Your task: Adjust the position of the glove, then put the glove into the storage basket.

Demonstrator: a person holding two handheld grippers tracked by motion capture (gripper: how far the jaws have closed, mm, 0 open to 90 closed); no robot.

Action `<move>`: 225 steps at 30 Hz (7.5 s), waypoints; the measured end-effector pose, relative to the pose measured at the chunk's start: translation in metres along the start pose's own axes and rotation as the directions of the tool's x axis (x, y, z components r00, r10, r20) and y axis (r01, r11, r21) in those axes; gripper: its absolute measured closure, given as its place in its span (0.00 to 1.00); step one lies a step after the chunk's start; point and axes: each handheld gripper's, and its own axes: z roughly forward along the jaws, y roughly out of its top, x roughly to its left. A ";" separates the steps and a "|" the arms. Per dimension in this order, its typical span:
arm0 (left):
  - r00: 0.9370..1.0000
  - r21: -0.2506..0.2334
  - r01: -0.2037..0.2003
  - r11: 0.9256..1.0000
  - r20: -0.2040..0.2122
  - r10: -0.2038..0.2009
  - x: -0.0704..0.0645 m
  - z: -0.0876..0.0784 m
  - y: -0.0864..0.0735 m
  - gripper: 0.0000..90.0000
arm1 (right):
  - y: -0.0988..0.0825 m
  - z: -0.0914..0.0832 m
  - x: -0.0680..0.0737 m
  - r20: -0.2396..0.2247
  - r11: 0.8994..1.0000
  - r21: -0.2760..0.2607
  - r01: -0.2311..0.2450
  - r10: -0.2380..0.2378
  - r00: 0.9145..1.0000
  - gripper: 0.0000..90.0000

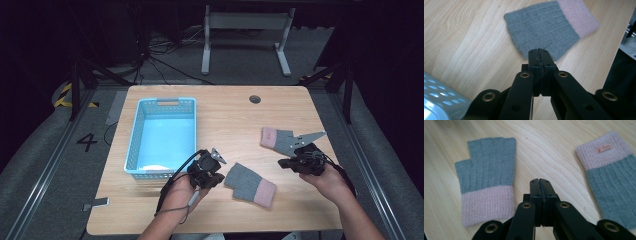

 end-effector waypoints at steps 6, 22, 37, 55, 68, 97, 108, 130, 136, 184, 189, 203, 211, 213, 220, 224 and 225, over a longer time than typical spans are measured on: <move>0.999 -0.006 -0.025 1.000 0.025 0.025 -0.005 0.003 0.005 1.00 | 0.000 0.000 0.008 -0.017 0.999 0.011 0.032 -0.032 0.999 0.99; 0.998 0.017 -0.059 0.998 0.021 0.058 -0.005 0.013 0.015 0.99 | 0.001 0.011 0.050 -0.100 0.988 0.029 0.149 -0.145 0.984 0.99; 0.998 0.023 -0.057 0.998 0.016 0.056 -0.001 0.025 0.019 0.98 | -0.006 0.030 0.064 -0.150 0.978 0.072 0.194 -0.182 0.972 0.99; 0.999 0.022 -0.040 0.999 0.021 0.039 0.002 0.023 0.019 0.95 | -0.012 0.050 0.068 -0.169 0.963 0.153 0.222 -0.196 0.966 0.99; 0.999 0.020 -0.024 0.999 0.026 0.024 0.003 0.023 0.018 0.94 | -0.012 0.052 0.063 -0.172 0.966 0.153 0.210 -0.184 0.968 0.99; 0.999 0.050 -0.019 0.999 0.031 0.018 0.003 0.025 0.015 0.93 | -0.012 0.051 0.043 -0.089 0.972 0.139 0.190 -0.179 0.980 0.99; 1.000 0.045 -0.004 0.999 0.025 0.003 0.005 0.025 0.013 0.93 | -0.009 0.057 0.030 -0.050 0.982 0.111 0.152 -0.147 0.988 0.99; 1.000 0.048 0.000 0.999 0.029 -0.001 0.004 0.026 0.014 0.92 | -0.001 0.068 0.023 0.017 0.991 0.021 0.130 -0.130 0.991 0.99; 0.999 0.034 0.004 0.999 0.031 -0.005 0.007 0.024 0.014 0.92 | -0.001 0.053 0.023 0.009 0.994 -0.034 0.104 -0.104 0.995 0.99; 0.996 -0.032 0.085 0.996 -0.002 -0.085 0.027 -0.003 0.001 0.88 | 0.059 0.087 -0.093 0.182 0.988 -0.011 -0.157 0.156 0.971 0.98; 0.996 -0.031 0.093 0.995 0.005 -0.093 0.029 -0.003 0.000 0.88 | 0.060 0.094 -0.094 0.162 0.989 0.001 -0.151 0.149 0.975 0.97; 0.995 -0.033 0.096 0.995 0.005 -0.096 0.029 -0.003 0.000 0.88 | 0.051 0.100 -0.089 0.126 0.987 0.044 -0.155 0.149 0.981 0.99; 0.996 -0.032 0.089 0.996 0.007 -0.089 0.029 -0.002 0.003 0.87 | 0.039 0.088 -0.082 0.101 0.987 0.087 -0.138 0.129 0.987 0.99; 0.997 -0.029 0.083 0.996 0.007 -0.082 0.028 -0.001 0.004 0.87 | 0.034 0.083 -0.080 0.098 0.986 0.095 -0.133 0.124 0.987 0.99; 0.997 -0.025 0.074 0.997 0.014 -0.074 0.027 0.002 0.007 0.87 | 0.018 0.069 -0.074 0.092 0.984 0.113 -0.138 0.127 0.988 0.99; 0.997 -0.024 0.074 0.997 0.016 -0.074 0.027 0.002 0.008 0.87 | 0.007 0.061 -0.070 0.087 0.984 0.117 -0.138 0.128 0.988 0.99; 0.997 -0.026 0.075 0.997 0.018 -0.075 0.027 0.003 0.009 0.87 | 0.005 0.060 -0.069 0.084 0.984 0.117 -0.136 0.127 0.988 0.99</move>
